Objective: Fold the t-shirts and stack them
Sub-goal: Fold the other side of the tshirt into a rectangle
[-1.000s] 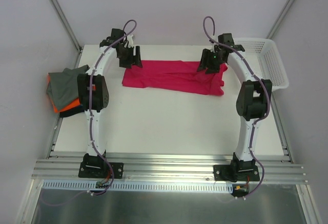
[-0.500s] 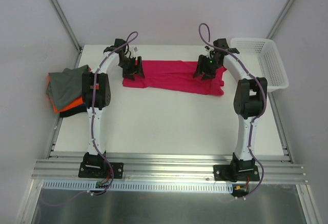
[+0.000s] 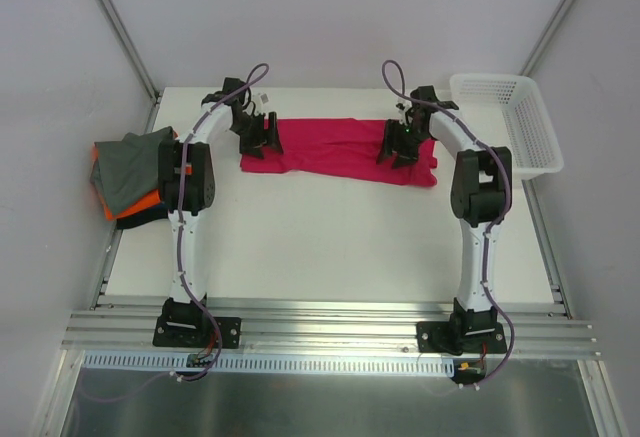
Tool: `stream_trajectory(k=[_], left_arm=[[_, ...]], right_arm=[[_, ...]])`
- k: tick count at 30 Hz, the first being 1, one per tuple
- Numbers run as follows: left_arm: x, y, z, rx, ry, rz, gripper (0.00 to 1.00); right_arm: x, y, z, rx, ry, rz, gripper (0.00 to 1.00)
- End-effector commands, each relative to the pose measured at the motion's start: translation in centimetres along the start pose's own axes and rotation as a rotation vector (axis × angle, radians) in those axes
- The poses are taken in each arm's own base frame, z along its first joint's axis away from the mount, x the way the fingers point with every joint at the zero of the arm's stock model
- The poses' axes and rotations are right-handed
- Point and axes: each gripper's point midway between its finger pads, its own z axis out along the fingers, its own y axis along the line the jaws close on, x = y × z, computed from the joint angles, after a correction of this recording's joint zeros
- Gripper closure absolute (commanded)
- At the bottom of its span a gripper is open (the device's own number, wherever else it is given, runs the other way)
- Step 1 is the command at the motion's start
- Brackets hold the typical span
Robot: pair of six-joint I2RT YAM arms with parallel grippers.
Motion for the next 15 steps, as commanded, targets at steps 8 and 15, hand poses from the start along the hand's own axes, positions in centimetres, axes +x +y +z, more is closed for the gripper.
stream_trajectory(k=[8,15], left_arm=[[2.9,0.5,-0.9,-0.033,0.082,-0.034,0.27],[3.0,0.8,-1.0,-0.047,0.086,-0.024,0.27]], right_arm=[[-5.1,0.1,-0.5,0.06,-0.123,-0.053,0.43],[-10.0,1.4,-3.0,0.045,-0.277,-0.062,0.43]])
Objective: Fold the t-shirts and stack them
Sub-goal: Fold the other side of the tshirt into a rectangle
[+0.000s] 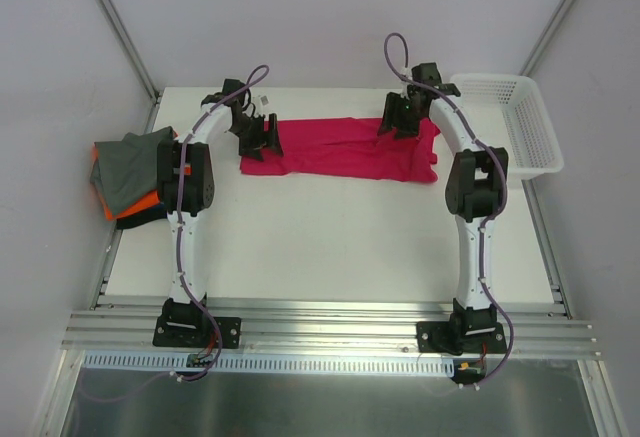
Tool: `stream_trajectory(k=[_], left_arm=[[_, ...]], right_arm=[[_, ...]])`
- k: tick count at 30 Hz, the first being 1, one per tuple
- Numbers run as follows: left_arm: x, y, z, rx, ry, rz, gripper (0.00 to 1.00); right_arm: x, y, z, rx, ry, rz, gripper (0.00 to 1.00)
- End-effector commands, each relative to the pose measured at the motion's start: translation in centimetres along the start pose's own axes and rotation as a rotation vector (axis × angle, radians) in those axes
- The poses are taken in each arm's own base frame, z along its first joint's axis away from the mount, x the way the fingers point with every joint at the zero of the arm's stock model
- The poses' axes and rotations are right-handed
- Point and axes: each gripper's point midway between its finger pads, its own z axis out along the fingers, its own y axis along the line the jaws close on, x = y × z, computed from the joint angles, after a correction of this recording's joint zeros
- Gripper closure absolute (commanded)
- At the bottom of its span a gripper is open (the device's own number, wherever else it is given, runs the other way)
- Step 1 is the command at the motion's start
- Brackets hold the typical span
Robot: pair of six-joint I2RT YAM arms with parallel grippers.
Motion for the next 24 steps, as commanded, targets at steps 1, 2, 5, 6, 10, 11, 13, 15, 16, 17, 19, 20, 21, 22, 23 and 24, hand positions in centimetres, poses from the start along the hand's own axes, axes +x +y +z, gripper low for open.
stream_trajectory(k=[1,2,5,6,10,11,13,15,16,17,19,20,21,22,23,24], left_arm=[[2.2,0.8,-0.7,-0.047,0.069,-0.02,0.27],[2.2,0.8,-0.6,-0.049,0.071,-0.018,0.26],[2.2,0.9,-0.9,-0.06,0.067,-0.01,0.26],[2.2,0.8,-0.9,-0.062,0.066,-0.007,0.26],[2.3,0.8,-1.4,-0.074,0.064,0.003,0.25],[2.3,0.8,-1.5,-0.076,0.063,0.007,0.24],[2.3,0.8,-1.9,-0.089,0.057,0.014,0.24],[2.1,0.7,-2.2,-0.095,0.05,0.022,0.24],[2.1,0.7,-2.3,-0.093,0.048,0.02,0.24],[2.0,0.6,-2.4,-0.09,0.046,0.022,0.23],[1.9,0.6,-2.4,-0.09,0.043,0.017,0.23],[1.9,0.6,-2.4,-0.09,0.043,0.014,0.23],[1.9,0.5,-2.4,-0.087,0.043,0.014,0.23],[1.9,0.5,-2.3,-0.085,0.044,0.01,0.23],[1.8,0.4,-2.4,-0.081,0.042,0.01,0.23],[1.8,0.3,-2.3,-0.076,0.044,0.003,0.23]], right_arm=[[-3.7,0.6,-1.6,0.0,-0.116,-0.006,0.43],[-4.0,0.3,-1.3,0.005,-0.121,0.001,0.43],[-4.6,-0.5,-0.8,0.029,-0.139,-0.007,0.43],[-4.4,-1.0,-0.2,0.04,-0.133,-0.007,0.43],[-5.0,-0.7,-0.6,0.03,-0.15,-0.024,0.43],[-4.9,-0.7,-1.0,0.03,-0.149,-0.032,0.43],[-5.5,-0.5,-3.5,0.033,-0.176,-0.043,0.43],[-4.0,-1.8,-4.8,0.084,-0.143,-0.06,0.44],[-4.3,-1.7,-7.4,0.104,-0.17,-0.081,0.44],[-4.0,-2.1,-8.2,0.124,-0.17,-0.094,0.44],[-3.0,-3.0,-10.5,0.177,-0.168,-0.156,0.45],[-2.7,-3.2,-11.1,0.199,-0.166,-0.175,0.45],[-2.4,-3.3,-11.7,0.208,-0.164,-0.194,0.45],[-1.7,-3.8,-11.9,0.221,-0.143,-0.219,0.45],[-1.4,-3.5,-12.9,0.222,-0.148,-0.24,0.45],[-1.0,-3.5,-13.0,0.223,-0.137,-0.253,0.47]])
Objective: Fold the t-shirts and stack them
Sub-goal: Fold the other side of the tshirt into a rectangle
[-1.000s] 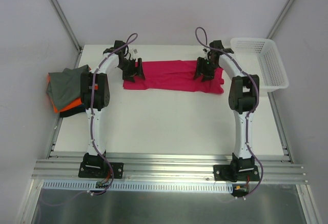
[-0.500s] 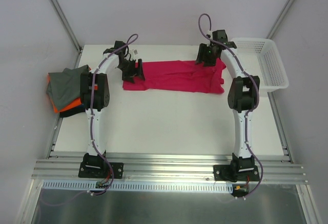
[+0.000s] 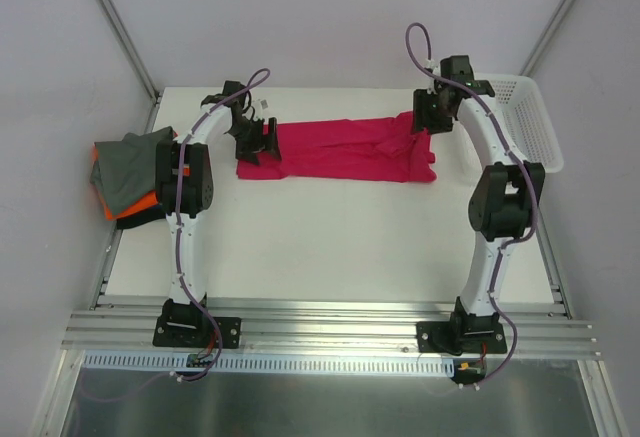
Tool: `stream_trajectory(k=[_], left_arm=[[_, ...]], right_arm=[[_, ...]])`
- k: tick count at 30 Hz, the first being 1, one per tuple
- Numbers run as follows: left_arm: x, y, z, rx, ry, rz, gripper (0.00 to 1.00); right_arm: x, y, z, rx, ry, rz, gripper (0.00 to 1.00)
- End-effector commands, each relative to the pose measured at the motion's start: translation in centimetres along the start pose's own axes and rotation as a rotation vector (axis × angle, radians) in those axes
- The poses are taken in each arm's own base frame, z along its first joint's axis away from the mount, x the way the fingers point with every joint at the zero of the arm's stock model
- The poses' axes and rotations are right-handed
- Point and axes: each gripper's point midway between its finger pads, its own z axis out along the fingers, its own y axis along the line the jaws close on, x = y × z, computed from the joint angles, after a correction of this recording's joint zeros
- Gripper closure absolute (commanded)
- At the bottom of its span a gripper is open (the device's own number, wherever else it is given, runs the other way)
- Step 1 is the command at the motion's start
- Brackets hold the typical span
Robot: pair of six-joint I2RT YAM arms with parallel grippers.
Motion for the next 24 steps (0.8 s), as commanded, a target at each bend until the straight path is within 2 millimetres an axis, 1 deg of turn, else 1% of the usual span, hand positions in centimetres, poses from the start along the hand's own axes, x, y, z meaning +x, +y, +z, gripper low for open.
stream_trajectory(k=[1,2,3,4,6,7,8,10,12,15,19,24], left_arm=[[0.4,-0.4,-1.6,-0.02,0.006,0.002,0.23],[0.2,-0.6,-1.6,-0.007,0.004,-0.001,0.23],[0.3,-0.7,-1.5,-0.001,0.006,-0.006,0.23],[0.2,-0.9,-1.6,0.005,0.004,-0.008,0.23],[0.0,-1.2,-1.6,0.021,0.002,-0.015,0.23],[0.0,-1.3,-1.6,0.024,0.001,-0.017,0.23],[-0.1,-1.6,-1.7,0.03,-0.001,-0.021,0.23],[-0.3,-1.9,-1.9,0.041,-0.006,-0.026,0.23],[-0.3,-2.0,-2.0,0.043,-0.009,-0.032,0.23],[-0.4,-2.3,-2.3,0.048,-0.013,-0.029,0.23],[-0.4,-2.4,-2.4,0.053,-0.015,-0.034,0.23],[-0.6,-2.6,-2.4,0.06,-0.018,-0.039,0.23]], right_arm=[[0.0,-0.3,-4.7,0.041,-0.034,-0.129,0.49],[0.5,0.1,-4.9,0.036,-0.022,-0.14,0.54],[1.3,0.3,-4.8,0.03,0.0,-0.144,0.56],[2.7,0.5,-4.5,0.026,0.037,-0.154,0.57],[4.2,1.3,-4.0,0.011,0.083,-0.188,0.59],[5.8,1.4,-3.6,0.006,0.132,-0.19,0.62],[6.4,1.8,-3.3,-0.003,0.149,-0.191,0.65],[8.2,2.4,-2.6,-0.026,0.207,-0.187,0.66],[10.1,2.3,-1.5,-0.03,0.267,-0.181,0.67],[11.7,2.2,-0.2,-0.027,0.324,-0.175,0.68],[11.7,2.2,0.7,-0.021,0.34,-0.18,0.68],[11.5,1.6,1.2,0.004,0.343,-0.195,0.69]])
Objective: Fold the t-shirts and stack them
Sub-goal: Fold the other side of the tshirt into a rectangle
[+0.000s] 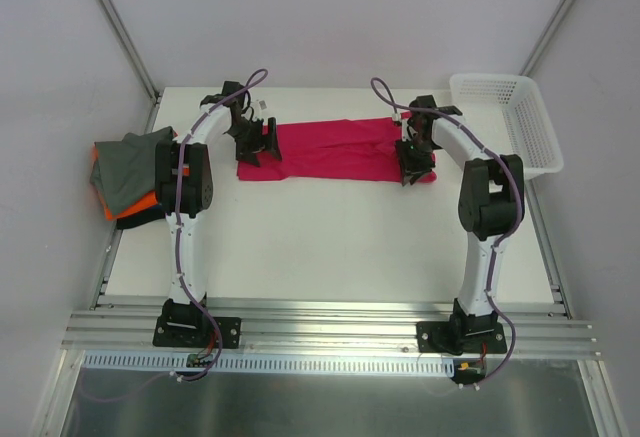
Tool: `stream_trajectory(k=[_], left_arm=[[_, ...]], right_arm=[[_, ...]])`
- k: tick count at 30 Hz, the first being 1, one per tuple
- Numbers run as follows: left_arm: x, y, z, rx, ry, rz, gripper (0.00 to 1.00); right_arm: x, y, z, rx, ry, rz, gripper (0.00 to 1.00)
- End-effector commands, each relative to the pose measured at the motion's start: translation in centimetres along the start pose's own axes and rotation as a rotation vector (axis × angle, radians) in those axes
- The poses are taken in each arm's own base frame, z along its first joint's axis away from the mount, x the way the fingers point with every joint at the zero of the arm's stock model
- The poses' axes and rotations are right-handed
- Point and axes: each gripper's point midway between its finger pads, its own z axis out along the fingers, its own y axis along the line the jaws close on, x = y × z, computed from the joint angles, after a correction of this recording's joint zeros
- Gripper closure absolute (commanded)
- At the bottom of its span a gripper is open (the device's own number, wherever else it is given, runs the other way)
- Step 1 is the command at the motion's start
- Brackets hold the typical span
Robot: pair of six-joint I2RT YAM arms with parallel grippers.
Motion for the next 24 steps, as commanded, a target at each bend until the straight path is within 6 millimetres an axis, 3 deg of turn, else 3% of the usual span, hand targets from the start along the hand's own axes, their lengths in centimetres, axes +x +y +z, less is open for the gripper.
stream_trajectory(k=[1,11,20,24], left_arm=[[-0.8,-2.2,-2.4,0.045,-0.032,0.005,0.23],[-0.9,-1.7,-1.8,0.054,-0.019,-0.019,0.23],[-0.9,-1.6,-1.9,0.047,-0.022,-0.019,0.23],[-0.9,-1.6,-1.9,0.046,-0.024,-0.018,0.22]], right_arm=[[-0.6,-0.5,-1.0,0.027,-0.014,-0.027,0.69],[-2.2,-2.1,-0.6,0.097,-0.04,-0.026,0.69],[-2.6,-3.3,1.6,0.128,-0.009,-0.042,0.68],[-2.5,-3.9,1.6,0.129,-0.01,-0.031,0.78]])
